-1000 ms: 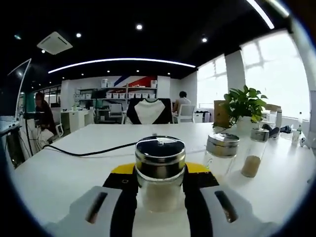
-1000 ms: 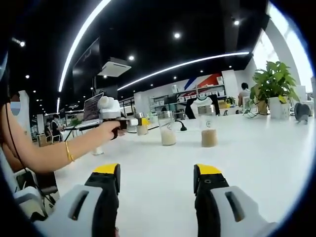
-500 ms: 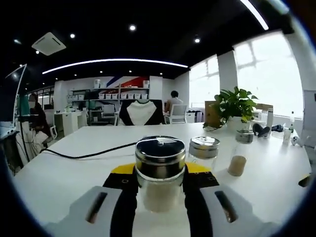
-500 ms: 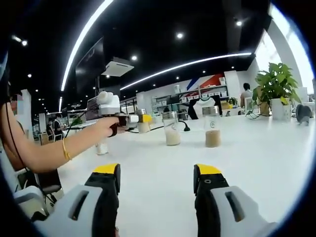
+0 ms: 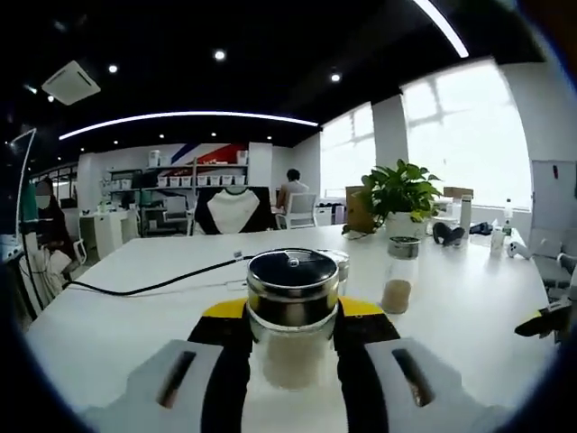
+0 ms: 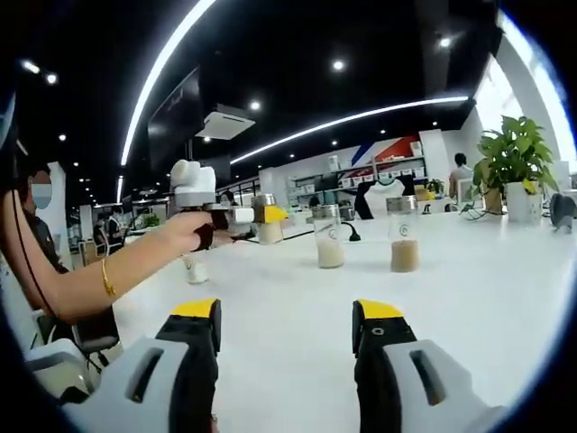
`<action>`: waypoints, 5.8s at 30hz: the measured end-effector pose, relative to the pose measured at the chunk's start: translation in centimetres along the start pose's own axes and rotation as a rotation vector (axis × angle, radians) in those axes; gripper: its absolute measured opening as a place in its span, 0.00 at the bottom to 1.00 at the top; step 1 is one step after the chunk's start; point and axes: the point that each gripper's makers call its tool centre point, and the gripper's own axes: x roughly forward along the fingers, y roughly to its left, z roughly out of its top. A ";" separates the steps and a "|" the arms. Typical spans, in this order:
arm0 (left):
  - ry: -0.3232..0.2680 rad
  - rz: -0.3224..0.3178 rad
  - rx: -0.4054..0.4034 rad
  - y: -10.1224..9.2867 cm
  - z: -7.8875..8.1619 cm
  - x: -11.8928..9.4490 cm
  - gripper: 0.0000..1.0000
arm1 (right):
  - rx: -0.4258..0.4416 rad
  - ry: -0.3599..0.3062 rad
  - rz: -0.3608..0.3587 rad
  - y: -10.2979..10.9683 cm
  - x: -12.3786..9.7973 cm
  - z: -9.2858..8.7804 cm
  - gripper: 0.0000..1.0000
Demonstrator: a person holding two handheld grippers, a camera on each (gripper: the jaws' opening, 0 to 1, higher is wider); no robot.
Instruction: Rotate the seasoning bottle until the label or dispensing opening points toward the visible target arrow and the bottle remains upright within the marked orientation range
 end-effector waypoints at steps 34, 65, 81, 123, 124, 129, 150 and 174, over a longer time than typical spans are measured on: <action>0.033 -0.246 -0.029 -7.6 -4.0 -7.5 0.37 | -0.034 0.028 0.127 3.2 0.8 -0.6 0.54; 0.053 -0.633 0.065 -15.7 -3.8 -12.6 0.37 | -0.083 0.048 0.286 6.9 1.1 -1.3 0.44; 0.047 -0.724 0.040 -16.9 -4.0 -13.8 0.37 | -0.089 0.059 0.322 7.7 1.2 -1.4 0.42; 0.046 -0.994 0.074 -21.0 -4.0 -17.4 0.37 | -0.147 -0.005 0.432 9.7 0.4 -1.0 0.31; 0.048 -0.988 0.075 -21.1 -4.0 -17.4 0.38 | -0.152 -0.006 0.427 9.6 0.4 -1.0 0.31; 0.061 -0.915 0.103 -21.0 -3.8 -16.7 0.38 | -0.188 -0.009 0.376 9.1 0.8 -0.8 0.31; -0.015 -0.486 -0.031 -19.2 -1.7 -15.1 0.40 | -0.206 -0.040 0.193 8.2 1.8 0.0 0.31; -0.053 -0.131 -0.083 -17.0 -2.4 -15.0 0.39 | -0.160 -0.058 0.083 8.4 2.5 -0.8 0.31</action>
